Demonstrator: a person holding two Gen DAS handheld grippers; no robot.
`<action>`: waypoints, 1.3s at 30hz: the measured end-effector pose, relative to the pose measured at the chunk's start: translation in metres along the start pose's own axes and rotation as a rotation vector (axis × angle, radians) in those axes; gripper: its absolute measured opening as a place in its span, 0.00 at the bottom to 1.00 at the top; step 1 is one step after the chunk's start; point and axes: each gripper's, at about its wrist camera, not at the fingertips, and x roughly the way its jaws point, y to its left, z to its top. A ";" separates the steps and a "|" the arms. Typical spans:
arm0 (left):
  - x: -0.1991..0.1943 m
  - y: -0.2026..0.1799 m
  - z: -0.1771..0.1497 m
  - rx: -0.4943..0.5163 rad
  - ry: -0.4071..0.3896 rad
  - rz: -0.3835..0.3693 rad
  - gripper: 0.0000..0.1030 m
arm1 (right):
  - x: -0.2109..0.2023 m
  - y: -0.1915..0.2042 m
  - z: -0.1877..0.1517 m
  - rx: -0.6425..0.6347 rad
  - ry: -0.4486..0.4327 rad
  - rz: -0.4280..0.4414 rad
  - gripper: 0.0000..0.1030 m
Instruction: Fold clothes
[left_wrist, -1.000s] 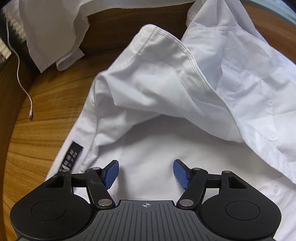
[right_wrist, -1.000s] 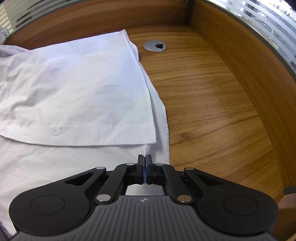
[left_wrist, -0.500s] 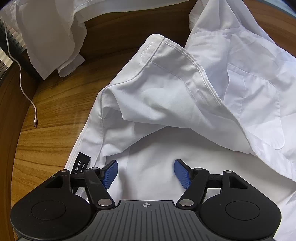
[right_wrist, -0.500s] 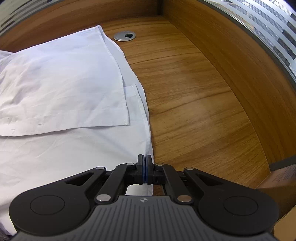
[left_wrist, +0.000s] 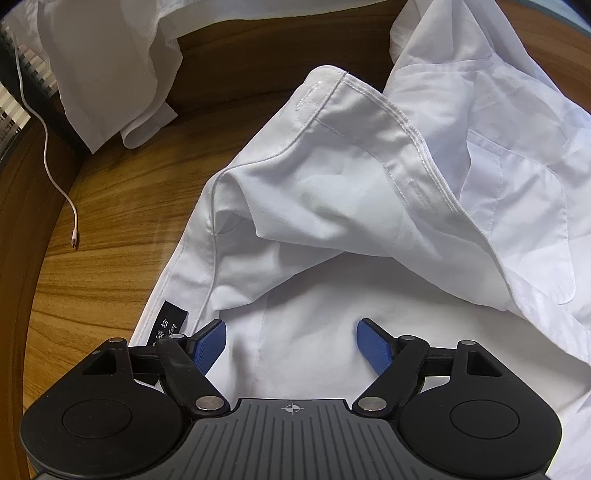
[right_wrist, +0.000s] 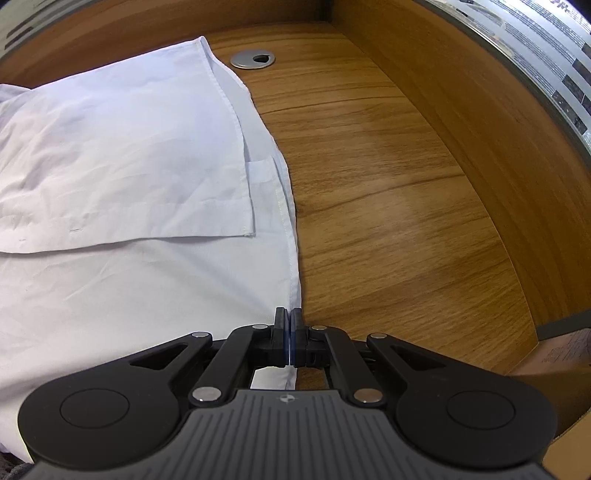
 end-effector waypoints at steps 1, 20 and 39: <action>0.000 0.001 0.000 -0.007 0.000 -0.002 0.78 | -0.002 0.000 0.000 0.002 -0.001 0.001 0.01; -0.116 0.023 -0.060 0.145 -0.197 -0.122 0.78 | -0.053 0.000 -0.087 0.056 0.081 0.124 0.32; -0.100 0.096 -0.097 -0.052 -0.079 -0.090 0.79 | -0.050 -0.005 -0.078 -0.068 0.057 -0.097 0.01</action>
